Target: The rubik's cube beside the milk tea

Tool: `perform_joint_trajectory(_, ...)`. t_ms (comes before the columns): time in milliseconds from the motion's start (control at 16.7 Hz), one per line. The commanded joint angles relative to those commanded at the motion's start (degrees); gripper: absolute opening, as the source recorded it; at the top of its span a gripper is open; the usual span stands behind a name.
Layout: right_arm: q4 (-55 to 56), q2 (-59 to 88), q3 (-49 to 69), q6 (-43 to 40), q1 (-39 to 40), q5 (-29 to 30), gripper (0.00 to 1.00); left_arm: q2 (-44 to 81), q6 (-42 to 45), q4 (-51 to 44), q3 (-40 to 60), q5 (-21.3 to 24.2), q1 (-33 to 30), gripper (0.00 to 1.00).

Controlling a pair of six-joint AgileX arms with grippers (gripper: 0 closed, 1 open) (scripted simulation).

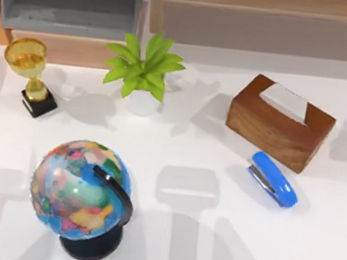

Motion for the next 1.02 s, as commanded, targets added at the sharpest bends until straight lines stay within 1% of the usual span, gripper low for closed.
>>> perform_joint_trajectory(300,1.4,27.5,22.3,-0.1,-4.1,-3.5,1.00,0.0,0.0,0.0,0.0,0.0,0.0,1.00)
perform_joint_trajectory(540,2.7,43.6,37.3,0.1,-6.6,-6.0,1.00,0.0,0.0,0.0,0.0,0.0,0.0,1.00)
perform_joint_trajectory(780,4.6,53.3,47.6,0.7,-7.9,-7.9,1.00,0.0,0.0,0.0,0.0,0.0,0.0,1.00)
perform_joint_trajectory(1020,5.2,54.7,49.4,1.0,-8.2,-8.3,1.00,0.0,0.0,0.0,0.0,0.0,0.0,1.00)
